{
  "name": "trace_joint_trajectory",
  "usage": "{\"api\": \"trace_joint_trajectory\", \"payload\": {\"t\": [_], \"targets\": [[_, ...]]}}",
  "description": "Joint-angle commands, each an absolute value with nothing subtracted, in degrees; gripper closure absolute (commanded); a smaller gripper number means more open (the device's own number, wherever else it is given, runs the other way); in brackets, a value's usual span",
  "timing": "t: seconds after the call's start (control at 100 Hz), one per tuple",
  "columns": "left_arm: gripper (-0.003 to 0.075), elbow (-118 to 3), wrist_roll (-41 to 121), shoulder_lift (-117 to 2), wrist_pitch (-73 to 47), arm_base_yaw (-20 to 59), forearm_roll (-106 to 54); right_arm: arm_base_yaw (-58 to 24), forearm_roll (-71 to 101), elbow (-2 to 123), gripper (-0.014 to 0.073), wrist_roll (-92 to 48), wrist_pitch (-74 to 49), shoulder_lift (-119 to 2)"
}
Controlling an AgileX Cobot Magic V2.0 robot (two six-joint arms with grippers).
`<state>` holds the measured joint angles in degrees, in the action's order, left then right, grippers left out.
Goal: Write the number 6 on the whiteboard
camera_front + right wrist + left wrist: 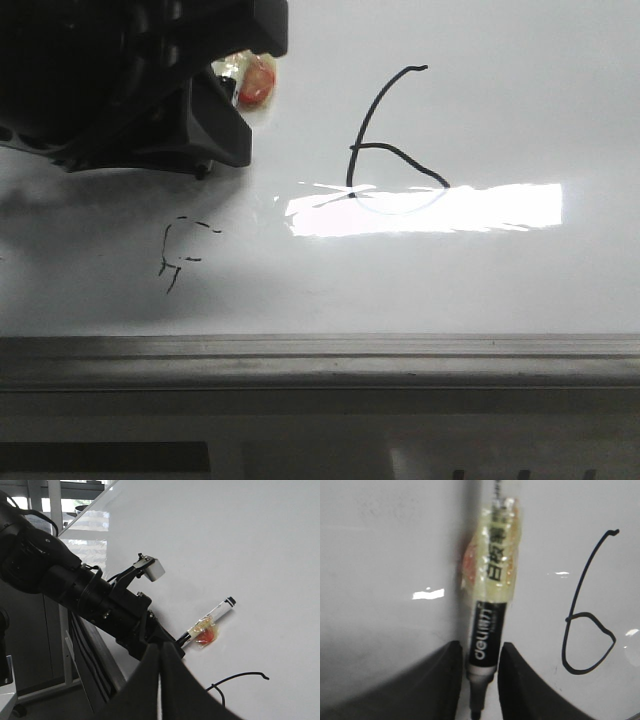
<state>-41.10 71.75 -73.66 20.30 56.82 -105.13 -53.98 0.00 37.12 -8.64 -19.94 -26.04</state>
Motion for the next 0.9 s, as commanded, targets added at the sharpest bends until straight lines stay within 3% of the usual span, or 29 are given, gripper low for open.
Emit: {"api": "trace_joint_trajectory", "payload": {"t": [0.0, 0.13, 0.33, 0.43, 0.76, 0.89], "targets": [[0.0514, -41.4, 71.4, -74.2, 29.4, 55.9, -106.7, -53.7, 0.0, 39.2, 0.0656, -8.9, -15.2, -26.4], [0.045, -41.4, 71.3, -74.2, 29.4, 55.9, -106.7, -53.7, 0.0, 39.2, 0.0656, -8.9, -15.2, -26.4], [0.0235, -41.5, 68.4, -74.2, 29.5, 55.9, -106.7, -53.7, 0.0, 39.2, 0.0656, -8.9, -15.2, -26.4], [0.0173, -41.8, 68.4, -74.2, 29.9, 55.9, -106.7, -53.7, 0.0, 39.2, 0.0656, -8.9, -14.6, -26.4], [0.018, -45.7, 68.7, -68.0, 26.5, 56.0, -106.3, -53.7, 0.0, 39.2, 0.0656, -8.9, -12.4, -26.4], [0.0301, -45.7, 70.3, -62.7, 21.9, 56.0, -106.2, -53.7, 0.7, 39.2, 0.0656, -8.9, -11.4, -26.4]]}}
